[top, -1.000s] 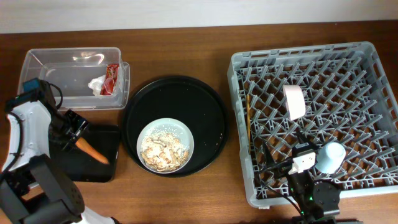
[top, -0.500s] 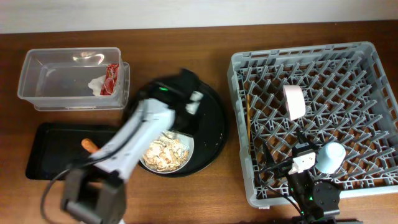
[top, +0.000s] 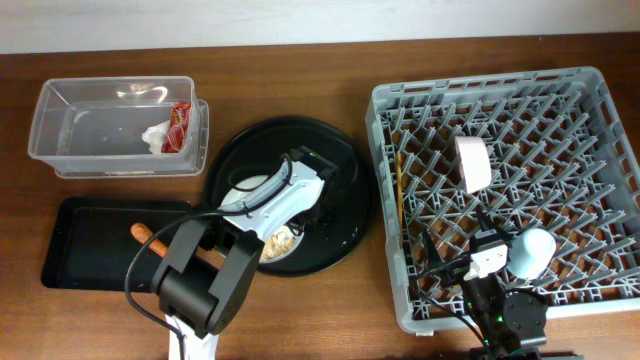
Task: Sort waste into correct bins and load items into the dishwasher rack
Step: 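Grasp the white plate of food scraps with the left gripper, then tip the plate over the black tray to dump the scraps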
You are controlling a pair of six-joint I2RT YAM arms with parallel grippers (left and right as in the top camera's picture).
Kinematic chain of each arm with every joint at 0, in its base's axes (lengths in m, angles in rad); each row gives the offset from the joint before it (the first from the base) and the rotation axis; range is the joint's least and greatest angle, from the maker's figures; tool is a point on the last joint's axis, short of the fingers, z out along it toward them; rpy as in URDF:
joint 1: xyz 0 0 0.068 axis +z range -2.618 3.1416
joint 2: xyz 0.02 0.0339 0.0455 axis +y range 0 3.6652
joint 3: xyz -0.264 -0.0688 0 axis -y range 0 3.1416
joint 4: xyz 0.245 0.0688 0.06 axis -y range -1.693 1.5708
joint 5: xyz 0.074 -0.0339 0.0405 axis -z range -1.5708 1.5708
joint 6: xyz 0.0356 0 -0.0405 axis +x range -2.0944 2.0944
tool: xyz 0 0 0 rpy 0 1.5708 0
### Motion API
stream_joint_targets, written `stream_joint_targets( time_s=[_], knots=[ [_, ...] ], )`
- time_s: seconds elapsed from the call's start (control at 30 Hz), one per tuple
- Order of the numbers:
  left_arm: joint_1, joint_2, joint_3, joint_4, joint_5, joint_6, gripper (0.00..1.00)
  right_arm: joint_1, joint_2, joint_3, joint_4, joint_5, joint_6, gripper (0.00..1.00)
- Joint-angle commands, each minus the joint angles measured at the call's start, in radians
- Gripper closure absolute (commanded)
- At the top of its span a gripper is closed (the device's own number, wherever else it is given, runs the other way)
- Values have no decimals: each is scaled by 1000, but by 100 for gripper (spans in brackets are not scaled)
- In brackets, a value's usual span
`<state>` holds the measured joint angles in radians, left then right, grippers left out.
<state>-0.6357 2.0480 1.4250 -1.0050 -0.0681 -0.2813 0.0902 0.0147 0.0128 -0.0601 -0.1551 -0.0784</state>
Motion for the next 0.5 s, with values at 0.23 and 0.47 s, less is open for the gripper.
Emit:
stream_joint_targets(
  time_s=[0.23, 0.47],
  knots=[
    [10, -154, 133, -137, -116, -79, 100, -6, -6, -7, -4, 9, 9, 2],
    [319, -367, 133, -298, -20, -134, 100, -6, -6, -7, -4, 9, 9, 2]
  ],
)
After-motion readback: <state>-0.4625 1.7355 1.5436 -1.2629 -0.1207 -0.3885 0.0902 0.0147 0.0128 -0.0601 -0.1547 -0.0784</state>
